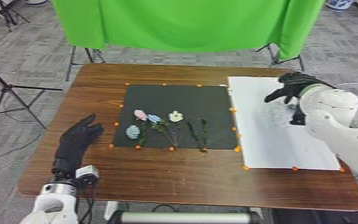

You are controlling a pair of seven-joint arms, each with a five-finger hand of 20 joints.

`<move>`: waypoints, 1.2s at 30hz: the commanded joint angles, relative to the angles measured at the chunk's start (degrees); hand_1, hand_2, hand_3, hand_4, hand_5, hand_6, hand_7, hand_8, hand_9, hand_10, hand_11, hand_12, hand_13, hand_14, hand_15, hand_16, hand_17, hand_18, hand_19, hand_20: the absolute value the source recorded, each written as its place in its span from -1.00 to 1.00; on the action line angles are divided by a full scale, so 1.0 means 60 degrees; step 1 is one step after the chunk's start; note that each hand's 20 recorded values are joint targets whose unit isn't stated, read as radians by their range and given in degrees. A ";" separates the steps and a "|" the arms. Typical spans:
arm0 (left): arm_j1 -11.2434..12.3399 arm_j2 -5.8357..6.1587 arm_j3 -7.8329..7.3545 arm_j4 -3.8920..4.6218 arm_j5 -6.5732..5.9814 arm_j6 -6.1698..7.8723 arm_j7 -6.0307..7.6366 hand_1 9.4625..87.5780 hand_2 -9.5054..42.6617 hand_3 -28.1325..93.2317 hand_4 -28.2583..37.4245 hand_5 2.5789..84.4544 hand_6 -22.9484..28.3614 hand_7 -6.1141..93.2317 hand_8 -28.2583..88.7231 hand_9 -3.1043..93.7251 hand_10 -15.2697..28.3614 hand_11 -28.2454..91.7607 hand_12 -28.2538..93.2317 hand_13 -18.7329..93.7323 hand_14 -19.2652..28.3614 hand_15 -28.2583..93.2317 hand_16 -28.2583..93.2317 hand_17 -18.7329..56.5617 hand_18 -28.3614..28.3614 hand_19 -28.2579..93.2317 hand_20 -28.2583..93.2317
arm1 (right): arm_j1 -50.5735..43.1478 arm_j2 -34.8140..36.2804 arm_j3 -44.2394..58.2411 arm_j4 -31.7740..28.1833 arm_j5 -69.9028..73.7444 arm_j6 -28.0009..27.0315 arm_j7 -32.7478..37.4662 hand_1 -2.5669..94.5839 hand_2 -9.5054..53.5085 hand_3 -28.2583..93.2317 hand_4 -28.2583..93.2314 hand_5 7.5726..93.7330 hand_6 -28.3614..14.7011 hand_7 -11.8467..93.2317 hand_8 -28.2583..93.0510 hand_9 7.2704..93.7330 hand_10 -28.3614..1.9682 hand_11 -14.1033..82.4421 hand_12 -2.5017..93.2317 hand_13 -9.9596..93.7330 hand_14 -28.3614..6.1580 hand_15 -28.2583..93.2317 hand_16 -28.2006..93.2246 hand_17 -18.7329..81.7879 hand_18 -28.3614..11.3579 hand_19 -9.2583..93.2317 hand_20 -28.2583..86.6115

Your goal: Arrange flowers

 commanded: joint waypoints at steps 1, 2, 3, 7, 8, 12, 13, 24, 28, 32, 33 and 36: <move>0.0184 -0.0081 0.0040 0.0020 0.0038 -0.0078 -0.0030 -0.62 -1.00 0.66 -0.86 -0.01 -0.11 -0.62 -0.65 0.00 0.28 -0.25 -0.37 0.02 0.48 -0.31 -0.54 -0.28 0.41 -0.48 -0.25 | -0.0411 0.0271 0.0267 0.0427 -0.0111 -0.0150 0.0345 -0.73 -1.00 0.40 -0.78 -0.38 0.22 -0.74 -0.59 -0.28 -0.63 -0.64 -0.69 0.76 0.11 0.47 -0.09 0.45 -0.56 1.00 0.30; 0.0116 -0.0055 0.0055 0.0056 0.0039 -0.0117 -0.0063 -0.61 -1.00 0.66 -0.86 -0.01 -0.11 -0.62 -0.65 0.00 0.28 -0.25 -0.37 0.02 0.48 -0.31 -0.54 -0.28 0.41 -0.48 -0.25 | -0.0574 0.0294 0.0417 0.0415 -0.0055 -0.0166 0.0424 -0.73 -1.00 0.40 -0.78 -0.38 0.22 -0.74 -0.59 -0.28 -0.63 -0.64 -0.69 0.76 0.11 0.47 -0.09 0.45 -0.57 1.00 0.29; 0.0142 -0.0060 0.0037 0.0028 0.0032 -0.0088 -0.0070 -0.61 -1.00 0.66 -0.86 -0.01 -0.11 -0.62 -0.65 0.00 0.29 -0.25 -0.37 0.02 0.48 -0.31 -0.54 -0.28 0.41 -0.48 -0.26 | -0.0584 0.0252 0.0434 0.0485 0.0002 -0.0155 0.0434 -0.73 -1.00 0.40 -0.78 -0.38 0.22 -0.74 -0.59 -0.28 -0.63 -0.64 -0.69 0.76 0.11 0.47 -0.09 0.45 -0.57 1.00 0.29; 0.0052 -0.0044 0.0050 0.0065 0.0042 -0.0110 -0.0084 -0.61 -1.00 0.66 -0.85 -0.01 -0.11 -0.62 -0.65 0.00 0.29 -0.25 -0.37 0.02 0.48 -0.31 -0.54 -0.28 0.42 -0.48 -0.26 | -0.0805 0.0261 0.0543 0.0560 -0.0032 -0.0061 0.0491 -0.71 -1.00 0.41 -0.78 -0.37 0.24 -0.73 -0.59 -0.27 -0.62 -0.63 -0.69 0.76 0.12 0.47 -0.09 0.45 -0.57 1.00 0.29; 0.0060 -0.0044 0.0048 0.0057 0.0047 -0.0097 -0.0095 -0.61 -1.00 0.66 -0.85 -0.01 -0.11 -0.62 -0.65 0.00 0.29 -0.25 -0.37 0.02 0.48 -0.31 -0.54 -0.28 0.42 -0.48 -0.25 | -0.0834 0.0246 0.0539 0.0575 -0.0025 -0.0067 0.0533 -0.71 -1.00 0.41 -0.78 -0.37 0.24 -0.73 -0.59 -0.26 -0.61 -0.63 -0.69 0.76 0.13 0.47 -0.10 0.45 -0.57 1.00 0.29; 0.0077 -0.0065 0.0070 0.0051 0.0043 -0.0123 -0.0096 -0.61 -1.00 0.65 -0.85 -0.01 -0.11 -0.62 -0.65 0.01 0.29 -0.25 -0.37 0.02 0.48 -0.30 -0.54 -0.28 0.42 -0.48 -0.25 | -0.1085 0.0194 0.0670 0.0579 0.0109 -0.0041 0.0595 -0.67 -1.00 0.42 -0.78 -0.36 0.26 -0.72 -0.59 -0.21 -0.56 -0.61 -0.67 0.77 0.14 0.47 -0.10 0.46 -0.55 1.00 0.29; 0.0089 -0.0067 0.0076 0.0048 0.0042 -0.0116 -0.0106 -0.61 -1.00 0.65 -0.85 -0.01 -0.11 -0.62 -0.65 0.01 0.29 -0.25 -0.37 0.02 0.48 -0.30 -0.54 -0.28 0.41 -0.48 -0.25 | -0.1168 0.0182 0.0680 0.0568 0.0186 0.0073 0.0610 -0.65 -1.00 0.43 -0.78 -0.36 0.27 -0.71 -0.59 -0.20 -0.56 -0.61 -0.67 0.76 0.15 0.47 -0.10 0.46 -0.55 1.00 0.30; 0.0074 -0.0034 0.0069 0.0045 0.0050 -0.0125 -0.0227 -0.61 -0.99 0.65 -0.85 -0.01 -0.11 -0.62 -0.65 0.00 0.29 -0.25 -0.37 0.02 0.48 -0.30 -0.54 -0.28 0.42 -0.48 -0.25 | -0.1710 -0.0008 0.0077 0.0583 -0.0248 0.1967 0.0586 -0.35 -1.00 0.55 -0.79 -0.17 0.35 -0.57 -0.65 0.12 -0.26 -0.53 -0.58 0.81 0.26 0.53 -0.10 0.52 -0.47 1.00 0.38; 0.0069 -0.0036 0.0060 0.0050 0.0055 -0.0148 -0.0262 -0.60 -0.98 0.65 -0.85 -0.01 -0.11 -0.62 -0.65 0.00 0.29 -0.25 -0.37 0.02 0.48 -0.30 -0.54 -0.29 0.42 -0.48 -0.25 | -0.1755 0.0036 -0.0142 0.0612 -0.0313 0.2640 0.0400 -0.07 -1.00 0.58 -0.84 0.15 0.36 -0.46 -0.69 0.54 0.00 -0.34 -0.58 0.92 0.44 0.52 -0.09 0.63 -0.36 1.00 0.44; 0.0131 -0.0027 0.0026 0.0017 0.0038 -0.0107 -0.0290 -0.60 -0.97 0.65 -0.85 -0.01 -0.11 -0.62 -0.65 0.01 0.29 -0.25 -0.37 0.02 0.48 -0.30 -0.54 -0.29 0.42 -0.48 -0.25 | -0.1659 0.0195 -0.0343 0.0528 -0.0314 0.3446 0.0244 0.23 -1.00 0.49 -0.85 0.49 0.30 -0.33 -0.44 0.87 0.27 -0.44 -0.24 0.98 0.56 0.52 -0.06 0.71 -0.27 1.00 0.47; 0.0133 -0.0026 0.0021 0.0018 0.0033 -0.0118 -0.0294 -0.60 -0.97 0.65 -0.85 -0.01 -0.10 -0.62 -0.65 0.00 0.28 -0.25 -0.37 0.02 0.48 -0.30 -0.54 -0.29 0.42 -0.48 -0.25 | -0.1684 0.0232 -0.0251 0.0457 -0.0408 0.3373 0.0237 0.25 -1.00 0.49 -0.85 0.53 0.30 -0.31 -0.43 0.89 0.28 -0.44 -0.22 0.99 0.57 0.52 -0.06 0.72 -0.27 1.00 0.47; 0.0126 -0.0017 0.0025 0.0019 0.0029 -0.0113 -0.0326 -0.60 -0.97 0.65 -0.85 -0.01 -0.10 -0.62 -0.65 0.01 0.29 -0.25 -0.37 0.02 0.48 -0.30 -0.54 -0.29 0.42 -0.48 -0.25 | -0.1704 0.0333 0.0102 0.0136 -0.0504 0.3483 0.0268 0.30 -1.00 0.50 -0.85 0.59 0.27 -0.28 -0.43 0.94 0.30 -0.43 -0.20 1.00 0.60 0.53 -0.06 0.75 -0.25 1.00 0.48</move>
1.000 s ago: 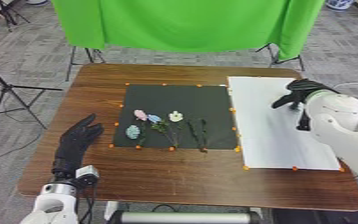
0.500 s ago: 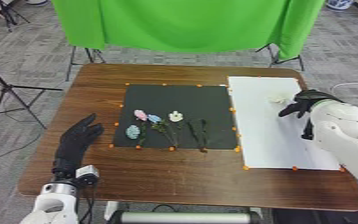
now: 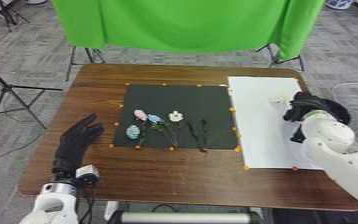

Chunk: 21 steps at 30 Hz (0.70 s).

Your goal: Arrange flowers

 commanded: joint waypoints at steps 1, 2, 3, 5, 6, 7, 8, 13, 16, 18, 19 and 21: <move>0.0166 -0.0014 0.0023 0.0026 0.0016 -0.0103 -0.0237 -0.60 -0.97 0.65 -0.85 0.00 -0.09 -0.62 -0.65 0.01 0.29 -0.25 -0.37 0.02 0.48 -0.30 -0.54 -0.29 0.42 -0.48 -0.25 | -0.0198 0.0255 0.0402 -0.0579 -0.0384 0.0398 -0.0119 0.31 -1.00 0.50 -0.85 0.60 0.26 -0.27 -0.43 0.94 0.29 -0.43 -0.19 1.00 0.60 0.54 -0.06 0.75 -0.24 1.00 0.48; 0.0172 -0.0005 0.0021 0.0021 0.0019 -0.0104 -0.0242 -0.60 -0.97 0.65 -0.85 0.00 -0.09 -0.63 -0.65 0.00 0.29 -0.25 -0.37 0.02 0.48 -0.30 -0.54 -0.29 0.41 -0.48 -0.25 | -0.0212 0.0295 0.0572 -0.0771 -0.0426 0.0496 -0.0163 0.31 -1.00 0.50 -0.85 0.60 0.26 -0.27 -0.44 0.94 0.29 -0.44 -0.19 1.00 0.60 0.54 -0.06 0.75 -0.24 1.00 0.48; 0.0184 0.0001 0.0009 0.0019 0.0020 -0.0109 -0.0244 -0.60 -0.97 0.65 -0.85 -0.01 -0.09 -0.63 -0.65 0.00 0.29 -0.25 -0.37 0.02 0.48 -0.30 -0.54 -0.29 0.42 -0.48 -0.25 | -0.0202 0.0313 0.0731 -0.0958 -0.0488 0.0584 -0.0253 0.31 -1.00 0.50 -0.86 0.60 0.26 -0.27 -0.44 0.94 0.28 -0.44 -0.19 1.00 0.61 0.54 -0.06 0.75 -0.24 1.00 0.49; 0.0196 0.0024 0.0005 0.0009 0.0009 -0.0085 -0.0232 -0.60 -0.97 0.65 -0.85 -0.01 -0.09 -0.63 -0.65 0.00 0.29 -0.25 -0.37 0.02 0.48 -0.30 -0.54 -0.29 0.41 -0.48 -0.25 | 0.0052 0.0411 0.0754 -0.1336 -0.0414 0.0821 -0.0596 0.32 -1.00 0.50 -0.86 0.60 0.28 -0.27 -0.45 0.95 0.30 -0.49 -0.16 1.00 0.61 0.54 -0.05 0.76 -0.24 1.00 0.51; 0.0214 0.0033 -0.0009 -0.0005 0.0004 -0.0075 -0.0227 -0.60 -0.97 0.65 -0.85 -0.01 -0.09 -0.63 -0.65 0.00 0.29 -0.25 -0.37 0.02 0.48 -0.30 -0.54 -0.29 0.41 -0.48 -0.25 | 0.0261 0.0463 0.0672 -0.1489 -0.0319 0.0934 -0.0929 0.31 -1.00 0.50 -0.86 0.60 0.28 -0.26 -0.45 0.95 0.31 -0.50 -0.15 1.00 0.62 0.54 -0.05 0.75 -0.24 1.00 0.51; 0.0210 0.0027 -0.0017 -0.0001 0.0011 -0.0073 -0.0214 -0.60 -0.97 0.65 -0.85 -0.01 -0.09 -0.63 -0.65 0.00 0.29 -0.25 -0.37 0.02 0.48 -0.30 -0.54 -0.29 0.41 -0.48 -0.25 | 0.0610 0.0480 0.0446 -0.1657 -0.0251 0.0905 -0.1067 0.31 -1.00 0.50 -0.86 0.60 0.29 -0.26 -0.45 0.95 0.31 -0.50 -0.15 1.00 0.62 0.54 -0.05 0.75 -0.24 1.00 0.52; 0.0197 0.0024 -0.0005 0.0004 0.0008 -0.0060 -0.0192 -0.60 -0.97 0.65 -0.85 -0.01 -0.09 -0.63 -0.65 0.00 0.29 -0.25 -0.37 0.02 0.48 -0.30 -0.54 -0.29 0.41 -0.48 -0.25 | 0.1042 0.0533 0.0056 -0.1783 -0.0245 0.1052 -0.1280 0.31 -1.00 0.51 -0.86 0.60 0.30 -0.26 -0.45 0.95 0.32 -0.51 -0.15 1.00 0.63 0.55 -0.04 0.75 -0.25 1.00 0.52; 0.0106 0.0002 0.0060 0.0038 0.0012 -0.0071 -0.0159 -0.60 -0.97 0.65 -0.85 -0.01 -0.09 -0.63 -0.65 0.00 0.29 -0.25 -0.37 0.02 0.48 -0.30 -0.54 -0.29 0.41 -0.48 -0.26 | 0.3548 0.0220 -0.2363 -0.2007 0.0065 0.1297 -0.2437 0.30 -1.00 0.51 -0.87 0.60 0.33 -0.25 -0.46 0.94 0.32 -0.53 -0.13 0.98 0.63 0.56 -0.03 0.74 -0.24 1.00 0.54; 0.0081 0.0002 0.0084 0.0046 0.0023 -0.0085 -0.0150 -0.60 -0.97 0.65 -0.85 -0.02 -0.08 -0.63 -0.65 0.00 0.29 -0.25 -0.37 0.02 0.48 -0.30 -0.54 -0.29 0.41 -0.47 -0.25 | 0.5235 -0.0281 -0.4225 -0.1802 -0.0129 0.0856 -0.2815 0.29 -1.00 0.52 -0.87 0.61 0.34 -0.25 -0.46 0.94 0.32 -0.53 -0.13 0.98 0.63 0.56 -0.02 0.74 -0.24 1.00 0.56; 0.0026 0.0004 0.0103 0.0065 0.0016 -0.0100 -0.0137 -0.60 -0.97 0.65 -0.84 -0.02 -0.08 -0.63 -0.65 0.00 0.29 -0.25 -0.37 0.02 0.48 -0.30 -0.54 -0.29 0.41 -0.47 -0.25 | 0.6050 -0.0688 -0.5167 -0.1611 0.0083 0.0534 -0.2938 0.29 -1.00 0.52 -0.88 0.60 0.36 -0.25 -0.46 0.94 0.33 -0.54 -0.14 0.98 0.63 0.57 -0.02 0.74 -0.23 1.00 0.56; -0.0043 0.0009 0.0120 0.0090 0.0010 -0.0118 -0.0160 -0.60 -0.97 0.65 -0.84 -0.02 -0.08 -0.63 -0.65 0.00 0.29 -0.25 -0.37 0.02 0.48 -0.30 -0.54 -0.29 0.42 -0.47 -0.26 | 0.6370 -0.0928 -0.5552 -0.1469 0.0202 0.0429 -0.2952 0.29 -1.00 0.52 -0.88 0.60 0.36 -0.24 -0.46 0.94 0.33 -0.54 -0.14 0.98 0.63 0.57 -0.02 0.73 -0.23 1.00 0.56; -0.0101 0.0027 0.0127 0.0106 0.0026 -0.0158 -0.0161 -0.60 -0.97 0.65 -0.85 -0.02 -0.08 -0.63 -0.65 0.00 0.29 -0.25 -0.37 0.02 0.48 -0.30 -0.54 -0.29 0.42 -0.47 -0.26 | 0.6825 -0.1417 -0.5871 -0.1316 0.0860 -0.0515 -0.2915 0.28 -1.00 0.52 -0.88 0.60 0.36 -0.24 -0.47 0.94 0.34 -0.55 -0.15 0.97 0.63 0.57 -0.02 0.73 -0.23 1.00 0.57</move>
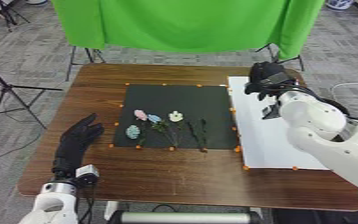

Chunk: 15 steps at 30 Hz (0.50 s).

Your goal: Arrange flowers

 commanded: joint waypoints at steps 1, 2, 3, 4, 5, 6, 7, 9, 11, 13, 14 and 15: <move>-0.0118 0.0010 0.0124 0.0136 0.0035 -0.0178 -0.0131 -0.60 -0.97 0.65 -0.85 -0.02 -0.08 -0.63 -0.65 0.00 0.29 -0.25 -0.37 0.02 0.48 -0.30 -0.54 -0.29 0.42 -0.47 -0.26 | 0.3418 -0.2051 -0.2512 0.0401 0.1245 -0.2066 -0.0277 0.28 -1.00 0.52 -0.88 0.60 0.37 -0.24 -0.47 0.93 0.34 -0.55 -0.15 0.97 0.62 0.57 -0.02 0.73 -0.23 1.00 0.57; -0.0149 0.0033 0.0139 0.0139 0.0013 -0.0182 -0.0122 -0.60 -0.97 0.65 -0.85 -0.02 -0.08 -0.63 -0.65 0.00 0.29 -0.25 -0.37 0.02 0.48 -0.30 -0.54 -0.29 0.42 -0.47 -0.26 | 0.3535 -0.2246 -0.2618 0.0477 0.1552 -0.2224 -0.0291 0.28 -1.00 0.52 -0.88 0.60 0.37 -0.24 -0.47 0.93 0.35 -0.55 -0.15 0.97 0.62 0.57 -0.02 0.73 -0.23 1.00 0.57; -0.0192 0.0036 0.0141 0.0158 0.0022 -0.0204 -0.0120 -0.61 -0.97 0.65 -0.85 -0.02 -0.08 -0.63 -0.65 0.00 0.29 -0.25 -0.37 0.02 0.48 -0.30 -0.54 -0.29 0.42 -0.47 -0.26 | 0.3602 -0.2440 -0.2642 0.0550 0.1752 -0.2526 -0.0301 0.28 -1.00 0.52 -0.88 0.60 0.37 -0.24 -0.47 0.92 0.35 -0.55 -0.15 0.96 0.62 0.57 -0.02 0.73 -0.23 1.00 0.57; -0.0183 0.0028 0.0135 0.0157 0.0032 -0.0205 -0.0117 -0.61 -0.97 0.65 -0.85 -0.02 -0.08 -0.63 -0.65 0.00 0.29 -0.25 -0.37 0.02 0.48 -0.30 -0.54 -0.29 0.42 -0.47 -0.26 | 0.3615 -0.2633 -0.2622 0.0655 0.1837 -0.2868 -0.0387 0.28 -1.00 0.52 -0.88 0.60 0.37 -0.24 -0.47 0.92 0.35 -0.55 -0.15 0.96 0.62 0.57 -0.02 0.72 -0.23 1.00 0.58; -0.0226 0.0027 0.0151 0.0175 0.0020 -0.0201 -0.0114 -0.61 -0.97 0.65 -0.85 -0.02 -0.08 -0.63 -0.64 0.00 0.29 -0.25 -0.37 0.02 0.48 -0.30 -0.54 -0.29 0.42 -0.47 -0.26 | 0.3660 -0.2767 -0.2675 0.0714 0.1929 -0.3054 -0.0419 0.28 -1.00 0.52 -0.88 0.60 0.37 -0.24 -0.47 0.92 0.35 -0.55 -0.15 0.96 0.62 0.57 -0.02 0.72 -0.23 1.00 0.58; -0.0202 0.0025 0.0156 0.0172 0.0007 -0.0198 -0.0091 -0.61 -0.97 0.65 -0.85 -0.02 -0.08 -0.63 -0.64 0.00 0.29 -0.25 -0.37 0.02 0.48 -0.30 -0.54 -0.29 0.42 -0.47 -0.26 | 0.3663 -0.2937 -0.2691 0.0776 0.2017 -0.3310 -0.0367 0.28 -1.00 0.52 -0.88 0.60 0.37 -0.24 -0.47 0.92 0.35 -0.55 -0.15 0.96 0.62 0.57 -0.02 0.72 -0.23 1.00 0.58; -0.0222 0.0013 0.0172 0.0165 0.0014 -0.0192 -0.0114 -0.61 -0.97 0.65 -0.85 -0.02 -0.08 -0.63 -0.64 0.00 0.29 -0.25 -0.37 0.02 0.48 -0.30 -0.54 -0.29 0.42 -0.47 -0.26 | 0.3660 -0.3098 -0.2658 0.0868 0.2084 -0.3647 -0.0380 0.28 -1.00 0.52 -0.88 0.60 0.37 -0.24 -0.47 0.92 0.35 -0.56 -0.16 0.96 0.62 0.57 -0.02 0.72 -0.24 1.00 0.58; -0.0153 -0.0013 0.0166 0.0149 0.0010 -0.0207 -0.0084 -0.61 -0.97 0.65 -0.85 -0.02 -0.08 -0.63 -0.64 0.00 0.29 -0.25 -0.37 0.02 0.48 -0.30 -0.54 -0.29 0.41 -0.47 -0.26 | 0.3623 -0.3355 -0.2664 0.1002 0.2297 -0.3885 -0.0360 0.28 -1.00 0.52 -0.88 0.60 0.36 -0.24 -0.47 0.92 0.35 -0.56 -0.16 0.96 0.62 0.57 -0.02 0.72 -0.24 1.00 0.58; -0.0177 -0.0022 0.0199 0.0163 0.0018 -0.0213 -0.0146 -0.61 -0.97 0.65 -0.85 -0.02 -0.08 -0.63 -0.64 0.00 0.29 -0.25 -0.37 0.02 0.48 -0.30 -0.54 -0.29 0.41 -0.47 -0.26 | 0.3479 -0.3482 -0.2587 0.1062 0.2333 -0.3960 -0.0346 0.28 -1.00 0.52 -0.88 0.60 0.36 -0.24 -0.47 0.92 0.34 -0.56 -0.16 0.95 0.62 0.57 -0.02 0.71 -0.24 1.00 0.58; -0.0125 -0.0053 0.0160 0.0154 0.0008 -0.0286 -0.0170 -0.61 -0.97 0.65 -0.85 -0.02 -0.08 -0.63 -0.64 0.00 0.29 -0.25 -0.37 0.02 0.48 -0.30 -0.54 -0.29 0.42 -0.47 -0.26 | 0.3372 -0.3588 -0.2568 0.1115 0.2153 -0.3976 -0.0341 0.28 -1.00 0.52 -0.88 0.60 0.36 -0.24 -0.47 0.92 0.33 -0.56 -0.16 0.95 0.62 0.57 -0.02 0.71 -0.24 1.00 0.58; -0.0180 -0.0039 0.0186 0.0173 0.0015 -0.0283 -0.0203 -0.61 -0.97 0.65 -0.85 -0.01 -0.08 -0.63 -0.64 0.00 0.29 -0.25 -0.37 0.02 0.48 -0.30 -0.54 -0.29 0.42 -0.47 -0.26 | 0.3385 -0.3613 -0.2637 0.1151 0.2098 -0.3912 -0.0325 0.28 -1.00 0.52 -0.88 0.60 0.36 -0.24 -0.47 0.91 0.32 -0.56 -0.16 0.95 0.62 0.57 -0.02 0.71 -0.24 1.00 0.57; -0.0207 -0.0038 0.0214 0.0198 0.0023 -0.0264 -0.0203 -0.61 -0.97 0.65 -0.85 -0.01 -0.08 -0.63 -0.64 0.00 0.29 -0.25 -0.37 0.02 0.48 -0.30 -0.54 -0.29 0.42 -0.47 -0.26 | 0.3341 -0.3624 -0.2634 0.1175 0.2053 -0.3905 -0.0325 0.28 -1.00 0.52 -0.88 0.60 0.36 -0.24 -0.47 0.91 0.31 -0.56 -0.16 0.95 0.62 0.57 -0.02 0.71 -0.24 1.00 0.57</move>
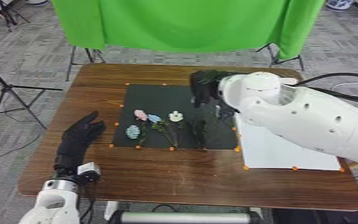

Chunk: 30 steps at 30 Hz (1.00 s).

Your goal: Arrange flowers

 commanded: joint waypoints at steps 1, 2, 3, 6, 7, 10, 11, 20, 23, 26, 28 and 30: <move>0.0084 -0.0060 0.0082 0.0067 0.0007 -0.0176 -0.0153 -0.61 -0.97 0.65 -0.85 -0.01 -0.08 -0.63 -0.64 0.00 0.29 -0.25 -0.37 0.02 0.48 -0.30 -0.54 -0.29 0.42 -0.47 -0.26 | -0.0185 -0.0594 0.0098 0.0126 -0.0479 0.0080 -0.0020 0.29 -1.00 0.52 -0.88 0.60 0.36 -0.24 -0.47 0.91 0.31 -0.56 -0.16 0.95 0.62 0.57 -0.02 0.71 -0.24 1.00 0.57; 0.0099 -0.0066 0.0082 0.0055 -0.0002 -0.0155 -0.0140 -0.61 -0.97 0.65 -0.85 -0.01 -0.08 -0.63 -0.64 0.00 0.29 -0.25 -0.37 0.02 0.48 -0.30 -0.54 -0.29 0.42 -0.47 -0.26 | -0.0214 -0.0613 0.0085 0.0160 -0.0475 0.0086 -0.0001 0.29 -1.00 0.52 -0.88 0.60 0.35 -0.25 -0.47 0.91 0.29 -0.57 -0.17 0.95 0.62 0.57 -0.02 0.71 -0.24 1.00 0.57; 0.0120 -0.0082 0.0067 0.0039 0.0000 -0.0151 -0.0164 -0.61 -0.97 0.65 -0.85 -0.01 -0.07 -0.63 -0.64 0.00 0.29 -0.25 -0.37 0.02 0.48 -0.30 -0.54 -0.29 0.42 -0.47 -0.26 | -0.0313 -0.0660 0.0151 0.0242 -0.0514 0.0020 0.0029 0.29 -1.00 0.52 -0.88 0.60 0.35 -0.25 -0.47 0.91 0.29 -0.57 -0.17 0.95 0.62 0.57 -0.03 0.71 -0.24 1.00 0.57; 0.0139 -0.0099 0.0073 0.0050 -0.0011 -0.0171 -0.0188 -0.61 -0.97 0.65 -0.85 -0.01 -0.07 -0.63 -0.64 0.00 0.29 -0.25 -0.37 0.02 0.48 -0.30 -0.54 -0.29 0.42 -0.47 -0.26 | -0.0439 -0.0793 0.0199 0.0513 -0.0652 -0.0307 0.0055 0.29 -1.00 0.51 -0.88 0.60 0.35 -0.25 -0.47 0.91 0.28 -0.57 -0.17 0.95 0.61 0.57 -0.03 0.71 -0.24 1.00 0.57; 0.0138 -0.0105 0.0084 0.0052 -0.0029 -0.0163 -0.0182 -0.61 -0.96 0.65 -0.85 -0.01 -0.07 -0.63 -0.64 0.00 0.29 -0.25 -0.37 0.02 0.48 -0.30 -0.54 -0.29 0.42 -0.47 -0.26 | -0.0460 -0.0854 0.0203 0.0611 -0.0642 -0.0437 0.0092 0.29 -1.00 0.51 -0.88 0.60 0.35 -0.25 -0.47 0.91 0.27 -0.57 -0.17 0.95 0.61 0.57 -0.03 0.71 -0.24 1.00 0.57; 0.0055 -0.0095 0.0137 0.0091 -0.0029 -0.0200 -0.0205 -0.62 -0.93 0.65 -0.85 -0.01 -0.07 -0.64 -0.64 0.00 0.29 -0.25 -0.37 0.02 0.48 -0.30 -0.54 -0.29 0.42 -0.47 -0.26 | -0.0564 -0.0977 0.0287 0.0842 -0.0596 -0.0656 0.0192 0.29 -1.00 0.51 -0.88 0.59 0.35 -0.25 -0.47 0.89 0.21 -0.58 -0.18 0.95 0.61 0.57 -0.03 0.70 -0.25 1.00 0.57; 0.0015 -0.0082 0.0162 0.0107 -0.0037 -0.0225 -0.0195 -0.62 -0.92 0.65 -0.86 -0.01 -0.07 -0.64 -0.64 0.00 0.29 -0.25 -0.37 0.02 0.48 -0.30 -0.54 -0.29 0.42 -0.47 -0.26 | -0.0585 -0.1012 0.0295 0.0926 -0.0644 -0.0679 0.0187 0.29 -1.00 0.50 -0.88 0.59 0.35 -0.25 -0.47 0.89 0.21 -0.58 -0.18 0.95 0.61 0.57 -0.03 0.70 -0.25 1.00 0.57; -0.0020 -0.0033 0.0179 0.0119 -0.0023 -0.0296 -0.0269 -0.63 -0.90 0.66 -0.86 -0.01 -0.07 -0.64 -0.64 0.00 0.29 -0.25 -0.37 0.02 0.49 -0.30 -0.54 -0.29 0.42 -0.47 -0.26 | -0.0720 -0.1074 0.0412 0.1141 -0.0570 -0.0777 0.0339 0.28 -1.00 0.50 -0.87 0.57 0.36 -0.25 -0.46 0.87 0.17 -0.57 -0.20 0.95 0.60 0.57 -0.03 0.70 -0.25 1.00 0.56; -0.0033 -0.0027 0.0197 0.0133 -0.0025 -0.0309 -0.0271 -0.63 -0.90 0.66 -0.86 -0.01 -0.07 -0.64 -0.64 0.00 0.29 -0.25 -0.37 0.02 0.49 -0.30 -0.54 -0.29 0.42 -0.47 -0.26 | -0.0733 -0.1059 0.0434 0.1139 -0.0517 -0.0812 0.0353 0.26 -1.00 0.51 -0.85 0.55 0.36 -0.26 -0.46 0.84 0.16 -0.55 -0.23 0.95 0.59 0.56 -0.03 0.70 -0.27 1.00 0.57; -0.0055 -0.0017 0.0225 0.0141 -0.0012 -0.0359 -0.0302 -0.63 -0.90 0.66 -0.86 -0.01 -0.07 -0.64 -0.64 0.00 0.29 -0.25 -0.37 0.02 0.48 -0.30 -0.54 -0.29 0.42 -0.47 -0.26 | -0.0747 -0.1032 0.0515 0.1093 -0.0644 -0.1203 0.0362 0.22 -1.00 0.51 -0.83 0.51 0.36 -0.29 -0.46 0.78 0.16 -0.55 -0.27 0.94 0.59 0.56 -0.03 0.69 -0.28 1.00 0.57; -0.0036 -0.0018 0.0216 0.0133 0.0003 -0.0368 -0.0321 -0.63 -0.91 0.66 -0.86 -0.01 -0.07 -0.64 -0.64 0.00 0.29 -0.25 -0.37 0.02 0.48 -0.30 -0.54 -0.29 0.42 -0.47 -0.26 | -0.0740 -0.1001 0.0515 0.1073 -0.0663 -0.1272 0.0353 0.22 -1.00 0.50 -0.83 0.48 0.39 -0.31 -0.47 0.73 0.18 -0.56 -0.29 0.93 0.57 0.57 -0.02 0.68 -0.28 1.00 0.57; -0.0019 -0.0006 0.0199 0.0130 -0.0006 -0.0373 -0.0327 -0.63 -0.91 0.66 -0.86 -0.01 -0.07 -0.64 -0.64 0.00 0.29 -0.25 -0.37 0.02 0.48 -0.30 -0.54 -0.29 0.42 -0.47 -0.26 | -0.0739 -0.0959 0.0575 0.1036 -0.0611 -0.1371 0.0386 0.21 -1.00 0.50 -0.83 0.47 0.42 -0.31 -0.47 0.69 0.16 -0.55 -0.32 0.92 0.56 0.57 -0.03 0.67 -0.29 1.00 0.57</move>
